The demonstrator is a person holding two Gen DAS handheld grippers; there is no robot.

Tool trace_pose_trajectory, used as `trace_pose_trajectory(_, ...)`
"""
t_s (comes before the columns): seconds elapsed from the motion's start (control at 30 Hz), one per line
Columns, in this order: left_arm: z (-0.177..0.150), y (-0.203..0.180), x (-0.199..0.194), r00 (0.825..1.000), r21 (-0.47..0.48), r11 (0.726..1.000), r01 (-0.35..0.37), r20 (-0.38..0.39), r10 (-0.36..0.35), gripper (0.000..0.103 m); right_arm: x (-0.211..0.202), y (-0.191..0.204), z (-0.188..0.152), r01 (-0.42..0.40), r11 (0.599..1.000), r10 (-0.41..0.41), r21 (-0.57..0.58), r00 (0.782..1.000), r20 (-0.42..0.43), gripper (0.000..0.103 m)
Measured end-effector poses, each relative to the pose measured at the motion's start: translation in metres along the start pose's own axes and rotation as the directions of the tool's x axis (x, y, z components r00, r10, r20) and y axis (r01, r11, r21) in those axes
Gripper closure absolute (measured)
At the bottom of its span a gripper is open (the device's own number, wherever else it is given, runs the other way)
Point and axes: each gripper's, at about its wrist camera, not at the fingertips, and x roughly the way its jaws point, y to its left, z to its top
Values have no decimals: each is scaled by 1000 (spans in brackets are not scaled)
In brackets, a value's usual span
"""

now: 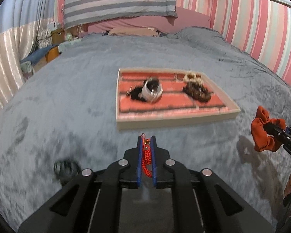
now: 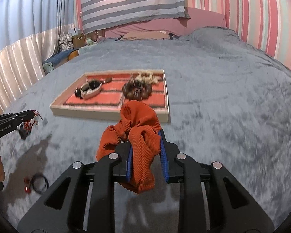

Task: Organize jewelry
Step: 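Carry the pendant and scrunchie into the tray and open both tools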

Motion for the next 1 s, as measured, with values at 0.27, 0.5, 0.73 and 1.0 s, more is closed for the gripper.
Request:
trace_pose_trajectory(0.27,73,-11,46,1000,-8,1000,14,19,-14,95,42,3,59,10,1000,-10,-8,1000,3,79)
trace_pose_trajectory(0.5,83,-7,117,997,-2,999,-45,-65,44,95,103,-2,78,10,1000,-9,22,998,-64,79)
trace_pose_trajectory(0.73,66,5,162,987,0,998,-64,-147,64,95,148,3,63,35,999,-36,-9,991,-132,79)
trace_pose_trajectory(1.0,59,9,172,982,6,997,-77,-175,76,92,165,2,55,33,999,-34,-10,987,-157,63)
